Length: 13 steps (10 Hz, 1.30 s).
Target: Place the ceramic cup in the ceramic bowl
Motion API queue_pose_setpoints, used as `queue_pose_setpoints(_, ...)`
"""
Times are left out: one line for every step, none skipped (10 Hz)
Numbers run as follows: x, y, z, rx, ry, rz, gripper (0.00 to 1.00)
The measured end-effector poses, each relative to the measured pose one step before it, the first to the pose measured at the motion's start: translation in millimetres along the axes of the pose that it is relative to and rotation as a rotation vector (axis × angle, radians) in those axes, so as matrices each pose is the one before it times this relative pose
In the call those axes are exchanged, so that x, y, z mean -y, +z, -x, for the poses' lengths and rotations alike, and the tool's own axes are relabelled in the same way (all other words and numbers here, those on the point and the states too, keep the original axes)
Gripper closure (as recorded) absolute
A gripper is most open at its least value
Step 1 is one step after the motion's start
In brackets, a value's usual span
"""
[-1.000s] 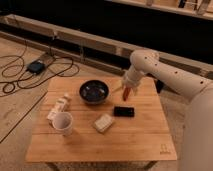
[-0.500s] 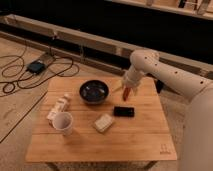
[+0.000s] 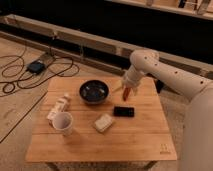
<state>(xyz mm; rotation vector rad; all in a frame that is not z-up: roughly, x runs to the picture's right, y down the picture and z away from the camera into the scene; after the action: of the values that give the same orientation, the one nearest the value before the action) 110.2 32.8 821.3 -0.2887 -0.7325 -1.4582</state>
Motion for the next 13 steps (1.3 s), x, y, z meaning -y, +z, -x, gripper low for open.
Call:
queue_pose_setpoints(6.10,-3.44,-0.09,-0.00198,-0.01682,-0.00141,0.20)
queue_pose_setpoints(18.69,-4.18,1.45,0.00252,-0.04840,0.00095,0.20)
queue_pose_setpoints(20.19,-3.23,3.75,0.00802,-0.05256,0.00589,0.20)
queue_pose_setpoints(19.60,-2.63,7.64,0.01247,-0.05489,0.01150,0.20)
queue_pose_setpoints(16.67,-0.69,7.11,0.01340,-0.04533,0.01060,0.20)
queue_pose_setpoints(24.44,1.28,12.98,0.02561,-0.06712,0.01585,0.20)
queue_pose_setpoints(18.45,2.53,9.03,0.01465,-0.05313,0.01483,0.20)
queue_pose_setpoints(17.73,3.56,7.30,0.01308,-0.04687,0.00946,0.20)
queue_pose_setpoints(17.83,4.69,4.51,0.00859,-0.04708,0.01102,0.20)
queue_pose_setpoints(21.56,6.76,2.63,0.01115,-0.04390,0.00599,0.20)
queue_pose_setpoints(10.61,4.13,-0.38,0.00634,-0.01918,-0.00011,0.20)
queue_pose_setpoints(16.77,8.08,-1.55,0.01500,-0.02924,-0.00577,0.20)
queue_pose_setpoints(13.03,6.14,-2.48,0.01138,-0.02725,-0.00464,0.20)
